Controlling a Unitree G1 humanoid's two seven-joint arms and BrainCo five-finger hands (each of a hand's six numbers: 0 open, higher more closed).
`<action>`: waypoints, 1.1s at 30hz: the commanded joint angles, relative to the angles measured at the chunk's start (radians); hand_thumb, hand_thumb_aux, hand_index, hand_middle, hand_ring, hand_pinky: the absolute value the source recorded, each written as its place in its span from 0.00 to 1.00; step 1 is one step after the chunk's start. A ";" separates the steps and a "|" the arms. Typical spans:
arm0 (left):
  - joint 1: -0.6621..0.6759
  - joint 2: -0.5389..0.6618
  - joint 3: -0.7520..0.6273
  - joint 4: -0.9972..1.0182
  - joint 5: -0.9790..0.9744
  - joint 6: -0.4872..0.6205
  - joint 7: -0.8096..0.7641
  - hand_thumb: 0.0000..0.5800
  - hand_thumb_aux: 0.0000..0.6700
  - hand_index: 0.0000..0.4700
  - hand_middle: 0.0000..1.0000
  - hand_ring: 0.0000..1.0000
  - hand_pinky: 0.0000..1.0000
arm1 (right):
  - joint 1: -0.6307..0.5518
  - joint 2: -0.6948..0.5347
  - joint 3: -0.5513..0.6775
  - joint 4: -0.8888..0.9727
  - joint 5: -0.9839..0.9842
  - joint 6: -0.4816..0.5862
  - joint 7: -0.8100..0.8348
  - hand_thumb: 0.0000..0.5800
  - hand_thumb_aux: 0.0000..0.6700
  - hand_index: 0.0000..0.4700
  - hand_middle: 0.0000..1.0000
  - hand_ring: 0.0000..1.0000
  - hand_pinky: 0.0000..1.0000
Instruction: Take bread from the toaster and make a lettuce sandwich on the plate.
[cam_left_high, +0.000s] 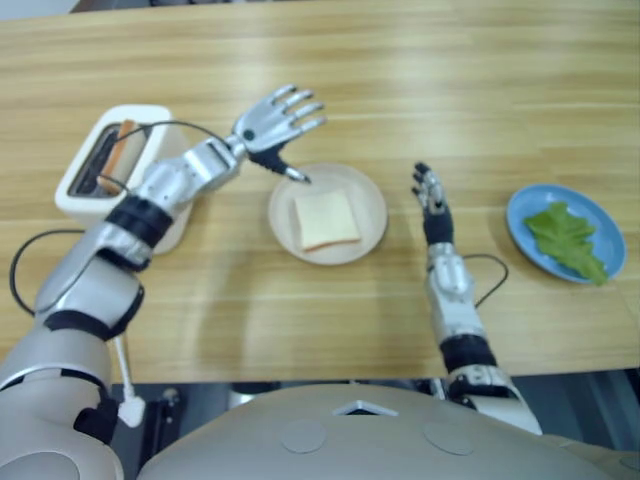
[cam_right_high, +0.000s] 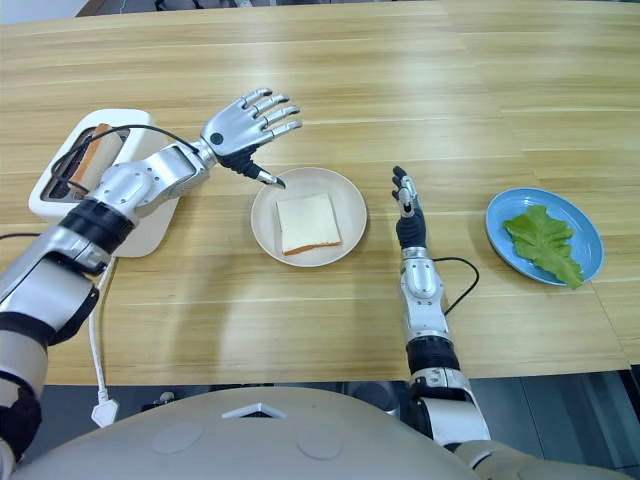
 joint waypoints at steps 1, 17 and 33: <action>0.244 -0.052 0.157 -0.131 -0.435 -0.016 -0.191 0.00 0.00 0.00 0.00 0.00 0.00 | 0.060 -0.118 -0.036 -0.433 -0.078 0.096 0.056 0.00 0.00 0.00 0.00 0.00 0.00; 0.694 -0.349 0.483 -0.360 -1.056 0.156 -0.422 0.00 0.00 0.00 0.00 0.00 0.00 | 0.032 -0.855 -0.111 0.246 -0.733 0.204 -0.230 0.00 0.00 0.00 0.00 0.00 0.00; 0.727 -0.378 0.499 -0.380 -0.974 0.156 -0.444 0.00 0.00 0.00 0.00 0.00 0.00 | -0.255 -0.864 0.297 0.833 -0.835 0.208 -0.384 0.00 0.00 0.00 0.00 0.00 0.00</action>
